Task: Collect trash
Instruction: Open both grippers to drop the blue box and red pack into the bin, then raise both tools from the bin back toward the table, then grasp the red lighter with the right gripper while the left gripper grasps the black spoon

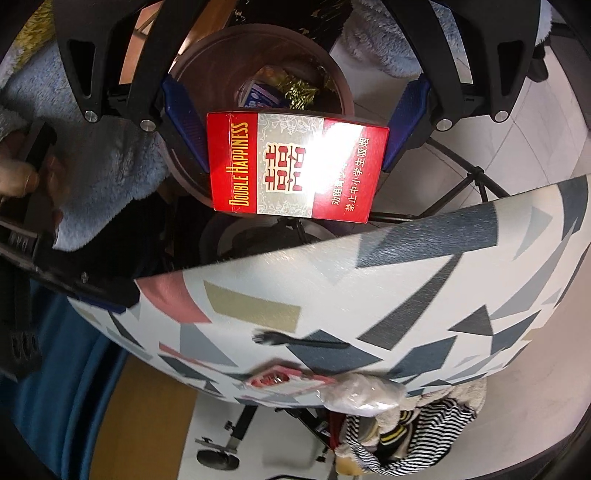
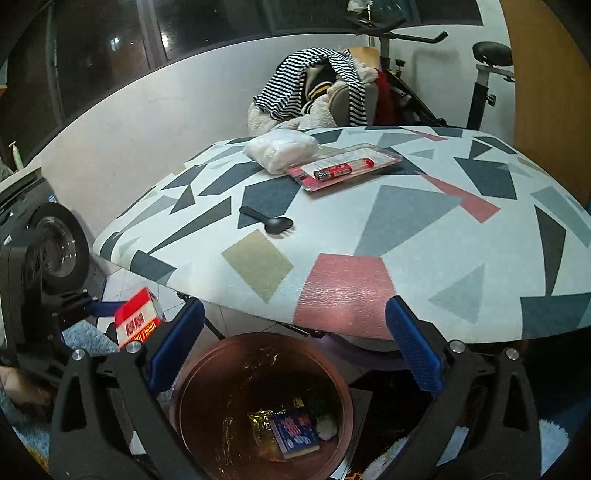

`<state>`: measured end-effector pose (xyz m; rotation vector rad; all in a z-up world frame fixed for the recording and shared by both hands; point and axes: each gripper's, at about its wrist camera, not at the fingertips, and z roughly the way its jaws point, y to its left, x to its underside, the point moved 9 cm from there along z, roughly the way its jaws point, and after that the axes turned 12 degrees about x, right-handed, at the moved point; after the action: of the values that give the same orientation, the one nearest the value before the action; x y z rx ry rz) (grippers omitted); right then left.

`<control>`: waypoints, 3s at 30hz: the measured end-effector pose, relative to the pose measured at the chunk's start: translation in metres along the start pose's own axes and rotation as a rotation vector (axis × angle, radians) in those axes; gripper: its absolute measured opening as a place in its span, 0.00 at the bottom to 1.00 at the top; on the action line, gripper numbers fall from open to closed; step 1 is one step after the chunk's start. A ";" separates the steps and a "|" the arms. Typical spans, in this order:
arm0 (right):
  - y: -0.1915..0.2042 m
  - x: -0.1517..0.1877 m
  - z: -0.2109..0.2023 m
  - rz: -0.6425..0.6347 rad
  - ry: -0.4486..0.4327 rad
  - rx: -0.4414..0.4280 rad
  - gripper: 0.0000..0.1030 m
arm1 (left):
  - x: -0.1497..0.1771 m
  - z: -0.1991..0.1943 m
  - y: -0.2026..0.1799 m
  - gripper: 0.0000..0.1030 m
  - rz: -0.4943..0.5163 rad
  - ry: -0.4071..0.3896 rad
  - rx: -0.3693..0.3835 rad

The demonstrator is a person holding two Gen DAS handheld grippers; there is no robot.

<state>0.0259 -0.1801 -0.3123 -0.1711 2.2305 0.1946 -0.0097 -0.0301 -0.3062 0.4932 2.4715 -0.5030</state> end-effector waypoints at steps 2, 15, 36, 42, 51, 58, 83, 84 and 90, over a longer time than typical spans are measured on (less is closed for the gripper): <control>-0.001 -0.001 0.001 0.002 0.002 0.001 0.94 | 0.002 0.005 -0.002 0.84 0.011 0.020 -0.006; 0.000 0.005 0.004 0.009 0.021 0.001 0.94 | 0.004 0.010 -0.001 0.92 0.010 0.043 -0.022; 0.013 0.014 0.013 -0.063 0.059 0.014 0.94 | -0.015 -0.028 0.035 0.94 -0.104 -0.111 -0.136; 0.010 0.014 0.016 -0.048 0.063 0.015 0.94 | -0.022 -0.035 0.040 0.94 -0.116 -0.142 -0.124; 0.005 0.013 0.023 -0.040 0.099 0.013 0.94 | -0.048 -0.055 0.051 0.94 -0.106 -0.221 -0.129; 0.003 0.003 0.026 -0.035 0.087 0.014 0.94 | -0.075 -0.069 0.059 0.94 -0.090 -0.277 -0.123; -0.058 -0.107 0.104 0.127 0.142 -0.080 0.85 | -0.141 -0.042 0.110 0.94 -0.126 -0.236 -0.091; -0.057 -0.110 0.108 0.126 0.143 -0.084 0.84 | -0.141 -0.038 0.113 0.94 -0.134 -0.230 -0.090; -0.031 -0.137 0.146 -0.100 0.137 -0.005 0.84 | -0.145 -0.024 0.121 0.94 -0.154 -0.202 -0.067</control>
<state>0.2280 -0.1741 -0.2968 -0.3062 2.3508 0.1372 0.1453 0.0508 -0.2320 0.2138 2.3329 -0.5027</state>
